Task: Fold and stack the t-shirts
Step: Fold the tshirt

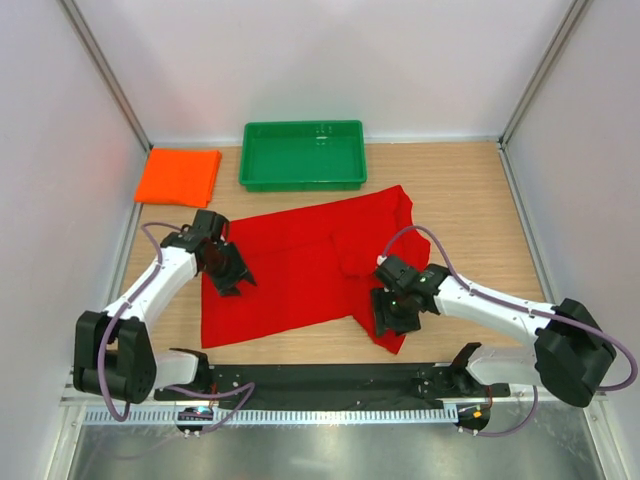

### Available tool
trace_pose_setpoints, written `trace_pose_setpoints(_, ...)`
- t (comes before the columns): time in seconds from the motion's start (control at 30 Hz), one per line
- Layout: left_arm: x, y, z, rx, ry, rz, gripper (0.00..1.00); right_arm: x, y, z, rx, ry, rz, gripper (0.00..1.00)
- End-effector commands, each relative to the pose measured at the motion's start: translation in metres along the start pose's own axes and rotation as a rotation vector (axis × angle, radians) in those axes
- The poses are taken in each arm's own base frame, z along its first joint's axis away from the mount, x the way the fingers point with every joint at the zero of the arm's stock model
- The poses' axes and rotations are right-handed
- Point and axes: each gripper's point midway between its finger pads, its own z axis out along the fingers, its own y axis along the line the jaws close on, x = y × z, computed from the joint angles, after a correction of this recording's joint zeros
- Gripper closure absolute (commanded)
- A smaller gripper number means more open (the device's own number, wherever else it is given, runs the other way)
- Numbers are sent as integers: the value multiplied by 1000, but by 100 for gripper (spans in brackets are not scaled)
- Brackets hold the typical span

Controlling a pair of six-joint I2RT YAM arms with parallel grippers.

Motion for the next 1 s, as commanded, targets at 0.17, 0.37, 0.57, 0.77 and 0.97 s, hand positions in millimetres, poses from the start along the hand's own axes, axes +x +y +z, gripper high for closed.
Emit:
trace_pose_setpoints(0.17,0,-1,-3,24,-30,-4,52,36,15,-10,-119,108,9,40)
trace_pose_setpoints(0.37,4,1,0,37,-28,-5,52,33,-2,-2,-20,99,-19,38)
trace_pose_setpoints(0.57,5,7,-7,17,-56,-3,52,31,-2,8,12,113,5,46)
trace_pose_setpoints(0.77,5,10,-10,17,-76,-8,52,37,8,-4,-39,144,-33,90)
trace_pose_setpoints(0.97,5,10,-10,17,-73,-6,52,21,25,-27,-84,117,-100,99)
